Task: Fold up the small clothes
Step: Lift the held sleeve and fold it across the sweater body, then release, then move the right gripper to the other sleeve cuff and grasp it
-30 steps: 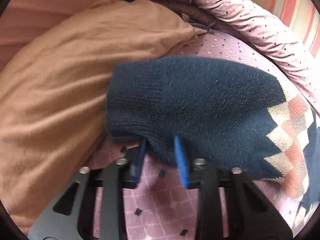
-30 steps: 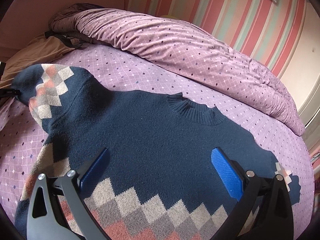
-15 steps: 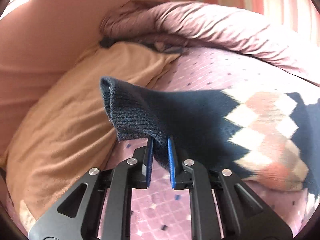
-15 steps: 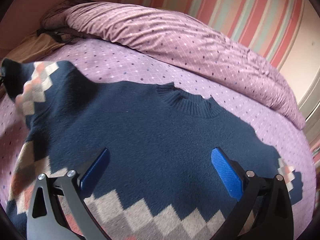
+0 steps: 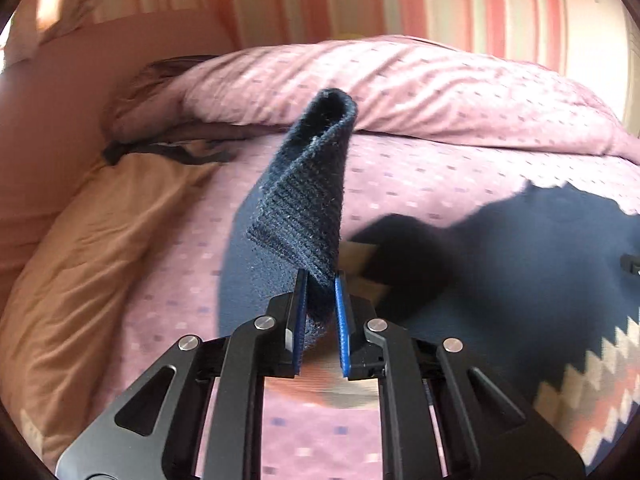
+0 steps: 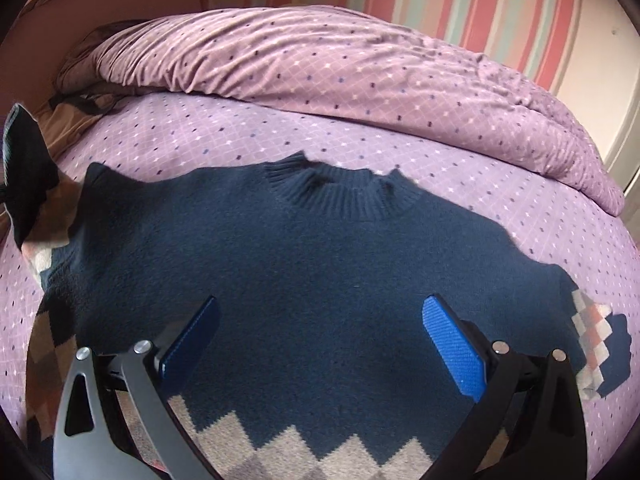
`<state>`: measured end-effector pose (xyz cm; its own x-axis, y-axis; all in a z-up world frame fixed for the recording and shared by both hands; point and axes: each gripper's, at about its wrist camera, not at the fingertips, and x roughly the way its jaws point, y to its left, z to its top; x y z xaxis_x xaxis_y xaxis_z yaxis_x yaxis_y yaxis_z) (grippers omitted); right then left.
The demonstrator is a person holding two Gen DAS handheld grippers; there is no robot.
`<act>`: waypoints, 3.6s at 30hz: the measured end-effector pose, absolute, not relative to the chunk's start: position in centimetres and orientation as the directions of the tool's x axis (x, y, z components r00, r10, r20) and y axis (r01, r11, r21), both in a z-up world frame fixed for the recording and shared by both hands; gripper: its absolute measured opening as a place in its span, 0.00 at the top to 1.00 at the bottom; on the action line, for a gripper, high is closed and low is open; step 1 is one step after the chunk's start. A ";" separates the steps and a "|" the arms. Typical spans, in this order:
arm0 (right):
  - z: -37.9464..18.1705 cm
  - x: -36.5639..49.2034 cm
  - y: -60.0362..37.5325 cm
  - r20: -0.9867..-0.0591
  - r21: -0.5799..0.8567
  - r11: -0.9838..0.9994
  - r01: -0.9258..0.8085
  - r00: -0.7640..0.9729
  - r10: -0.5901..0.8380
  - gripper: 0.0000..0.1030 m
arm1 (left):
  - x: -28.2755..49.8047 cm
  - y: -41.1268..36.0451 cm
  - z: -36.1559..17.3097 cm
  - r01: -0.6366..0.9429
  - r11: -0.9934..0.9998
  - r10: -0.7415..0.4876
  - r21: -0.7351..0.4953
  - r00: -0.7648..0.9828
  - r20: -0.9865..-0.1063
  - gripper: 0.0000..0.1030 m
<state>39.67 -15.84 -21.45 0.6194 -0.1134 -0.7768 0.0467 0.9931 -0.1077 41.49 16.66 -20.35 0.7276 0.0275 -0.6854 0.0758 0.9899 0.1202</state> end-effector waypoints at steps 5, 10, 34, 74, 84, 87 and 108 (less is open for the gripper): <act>-20.3 38.8 -16.9 -0.759 -0.102 0.993 0.063 0.640 -0.118 0.01 | 41.9 13.0 -21.8 0.110 0.989 -0.001 0.103 0.688 -0.726 0.90; -19.7 37.6 -18.4 -0.758 -0.084 0.994 0.074 0.642 -0.112 0.01 | 42.0 9.3 -22.0 0.150 0.985 -0.035 0.084 0.653 -0.756 0.91; -19.2 32.4 -33.7 -0.749 -0.152 0.955 0.254 0.601 -0.279 0.02 | 37.8 -18.4 -22.7 0.319 0.863 -0.503 -0.392 0.459 -0.732 0.92; -19.3 26.7 -44.3 -0.737 -0.227 0.875 0.428 0.512 -0.441 0.02 | 36.0 -14.7 -21.9 0.220 0.973 -0.188 -0.062 0.614 -0.767 0.03; -20.5 21.6 -56.4 -0.734 -0.224 0.790 0.571 0.434 -0.522 0.21 | 36.2 -20.3 -20.5 0.272 0.962 -0.194 -0.015 0.649 -0.736 0.03; -21.8 20.3 -60.7 -0.765 -0.198 0.768 0.609 0.394 -0.509 0.34 | 36.2 -22.2 -20.4 0.290 0.957 -0.189 0.013 0.657 -0.730 0.03; -27.4 20.9 -69.8 -0.840 0.047 0.732 0.680 0.423 -0.339 0.72 | 35.8 -26.8 -21.2 0.351 0.929 -0.154 0.114 0.649 -0.745 0.04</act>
<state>20.86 -69.76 -27.38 0.4230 -0.3394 -0.8402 0.6802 0.7315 0.0470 35.77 -26.85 -21.16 0.6493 -0.1540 -0.7448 0.3513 0.9293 0.1141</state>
